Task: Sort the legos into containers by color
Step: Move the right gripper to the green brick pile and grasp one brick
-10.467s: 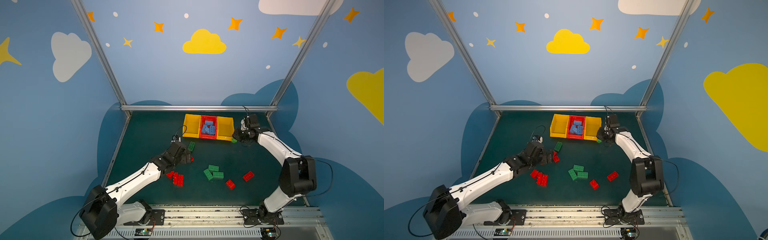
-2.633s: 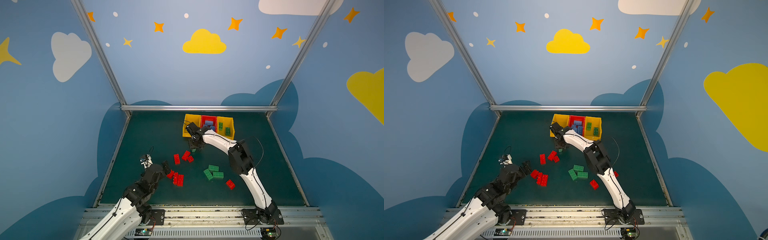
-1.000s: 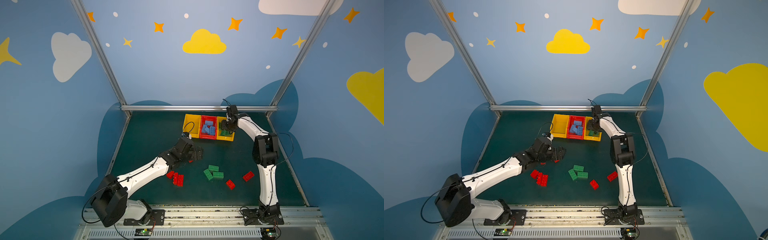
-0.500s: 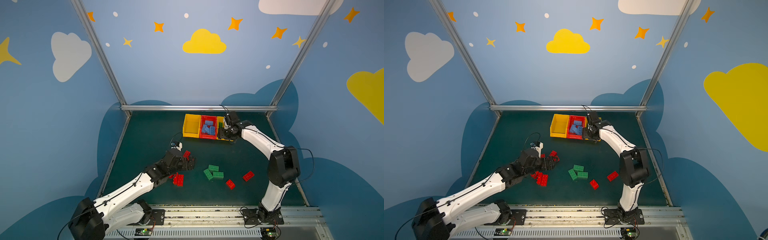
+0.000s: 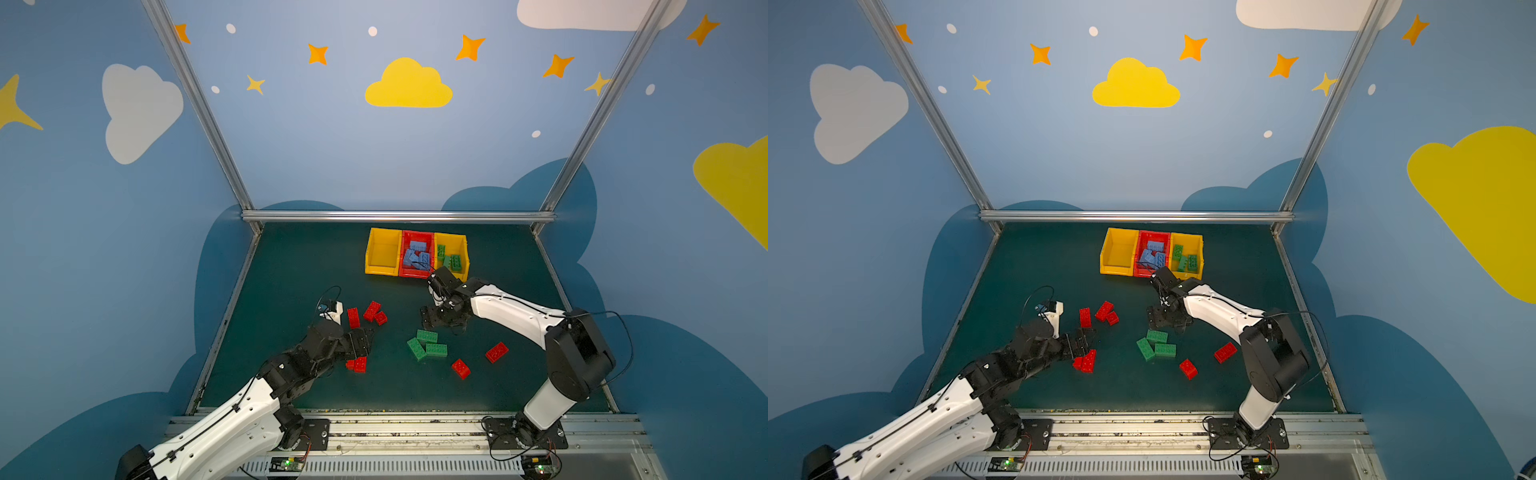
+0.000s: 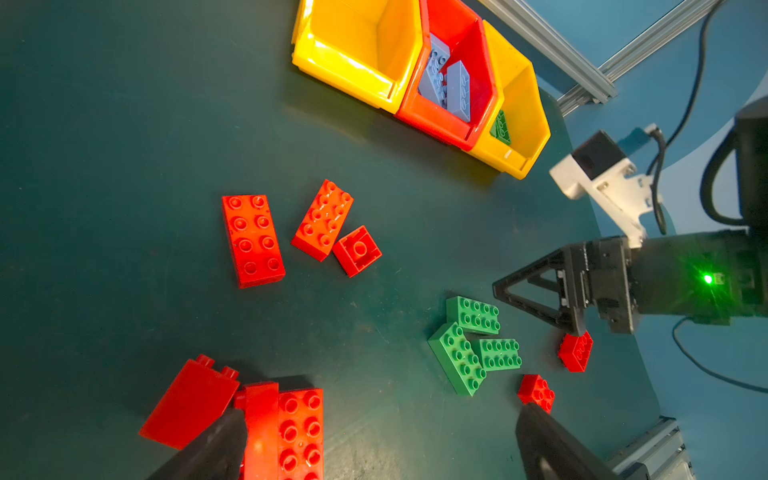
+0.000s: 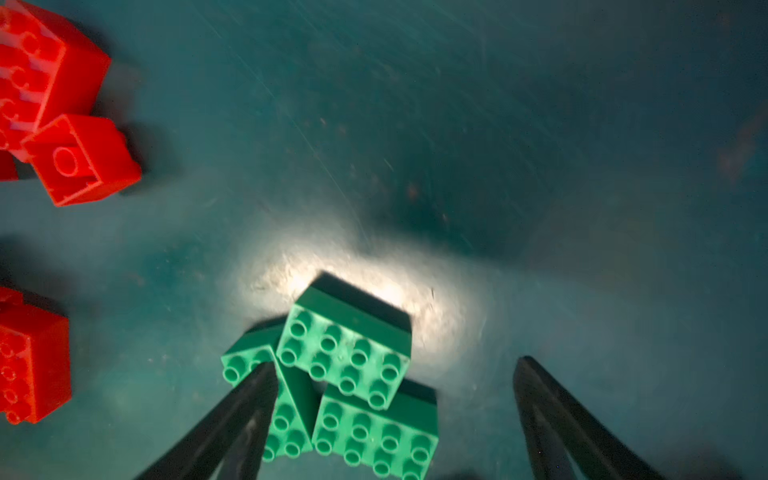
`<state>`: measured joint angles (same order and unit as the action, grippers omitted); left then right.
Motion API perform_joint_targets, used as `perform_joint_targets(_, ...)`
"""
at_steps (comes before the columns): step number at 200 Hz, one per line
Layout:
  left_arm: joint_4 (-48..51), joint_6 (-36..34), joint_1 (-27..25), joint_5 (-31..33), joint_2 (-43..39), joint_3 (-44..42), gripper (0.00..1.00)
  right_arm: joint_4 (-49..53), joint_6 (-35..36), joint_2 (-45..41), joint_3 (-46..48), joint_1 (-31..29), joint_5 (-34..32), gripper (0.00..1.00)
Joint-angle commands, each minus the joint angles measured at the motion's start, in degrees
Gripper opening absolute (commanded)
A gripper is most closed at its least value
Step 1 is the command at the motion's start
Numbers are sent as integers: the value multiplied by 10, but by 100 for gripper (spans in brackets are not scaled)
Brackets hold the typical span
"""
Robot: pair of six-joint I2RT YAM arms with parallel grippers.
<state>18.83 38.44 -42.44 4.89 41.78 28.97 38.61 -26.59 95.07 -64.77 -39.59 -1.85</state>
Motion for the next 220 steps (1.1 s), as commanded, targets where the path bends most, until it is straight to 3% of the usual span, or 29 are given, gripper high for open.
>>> perform_joint_targets(1, 11, 10, -2, 10, -4, -6, 100, -24, -73, -19, 23, -14, -4, 89)
perform_joint_targets(86, 27, 11, -3, 30, -32, -19, 100, -22, -168, 31, 7, -78, -52, 89)
perform_joint_targets(159, 16, 3, -3, 32, -55, -43, 100, -20, -180, 82, -23, -85, -53, 88)
perform_joint_targets(220, 19, -6, -2, 36, -70, -45, 100, -3, -192, 102, -37, -85, -58, 76)
